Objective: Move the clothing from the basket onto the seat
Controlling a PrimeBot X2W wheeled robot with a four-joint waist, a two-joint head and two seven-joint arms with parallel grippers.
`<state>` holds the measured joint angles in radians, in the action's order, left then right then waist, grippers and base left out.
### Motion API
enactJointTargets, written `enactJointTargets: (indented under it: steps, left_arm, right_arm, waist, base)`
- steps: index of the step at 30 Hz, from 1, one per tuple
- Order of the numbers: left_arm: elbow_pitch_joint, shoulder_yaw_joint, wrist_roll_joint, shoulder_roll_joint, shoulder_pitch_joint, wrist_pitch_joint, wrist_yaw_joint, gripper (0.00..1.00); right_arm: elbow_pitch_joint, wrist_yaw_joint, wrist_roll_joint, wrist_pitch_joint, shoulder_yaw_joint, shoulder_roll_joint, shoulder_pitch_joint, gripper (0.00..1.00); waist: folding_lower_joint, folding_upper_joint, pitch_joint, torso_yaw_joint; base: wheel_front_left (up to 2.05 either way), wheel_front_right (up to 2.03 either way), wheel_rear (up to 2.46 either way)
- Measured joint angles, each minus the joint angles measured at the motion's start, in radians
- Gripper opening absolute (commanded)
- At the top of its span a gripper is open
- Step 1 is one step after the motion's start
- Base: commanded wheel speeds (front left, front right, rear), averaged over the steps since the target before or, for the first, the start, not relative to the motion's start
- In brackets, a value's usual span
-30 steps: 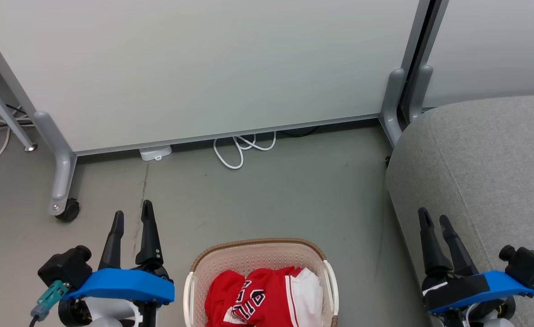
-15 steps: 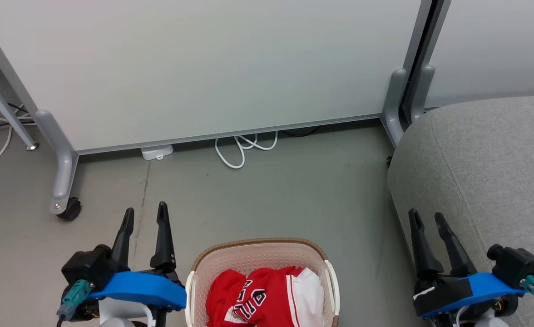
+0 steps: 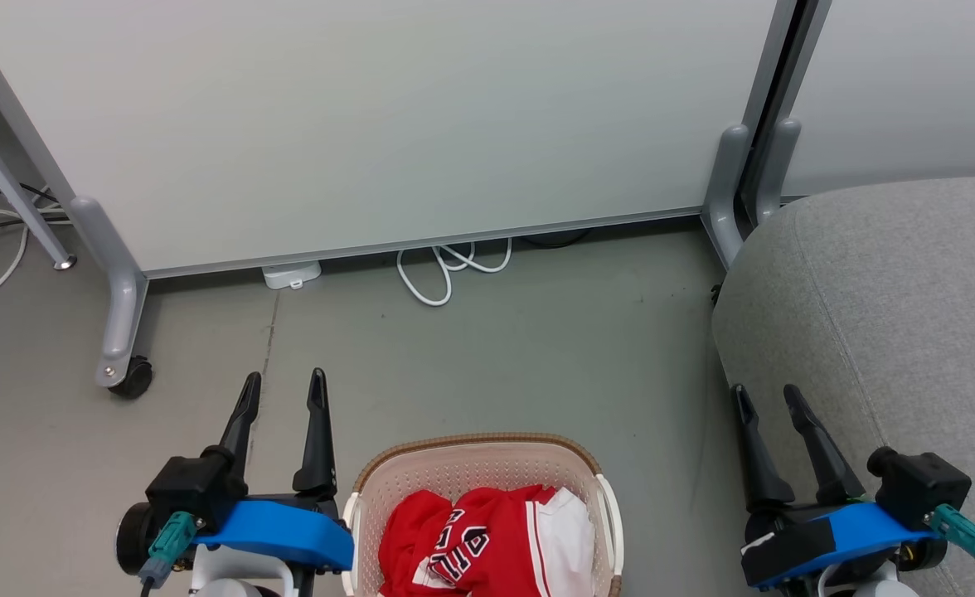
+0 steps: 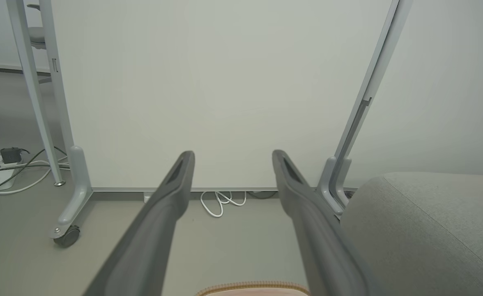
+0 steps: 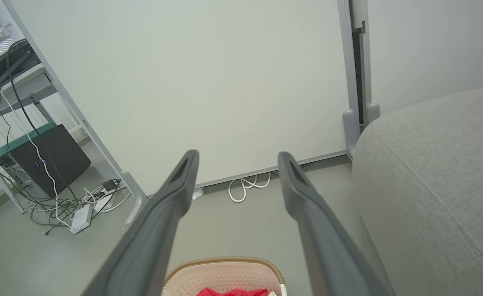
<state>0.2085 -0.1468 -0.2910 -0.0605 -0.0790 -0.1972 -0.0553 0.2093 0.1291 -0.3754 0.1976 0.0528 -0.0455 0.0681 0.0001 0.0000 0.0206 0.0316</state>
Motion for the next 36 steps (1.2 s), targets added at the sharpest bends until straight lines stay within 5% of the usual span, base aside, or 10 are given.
enactJointTargets:
  steps: [36]
  left_arm:
    - [0.004,-0.030,0.250,0.007,-0.002,-0.064,-0.022,1.00]
  right_arm:
    - [0.002,0.001,0.258,0.064,0.027,-0.001,0.000,1.00]
  waist:
    - [0.0000,0.0000,0.008,0.014]
  base:
    - [0.00,0.00,0.00]
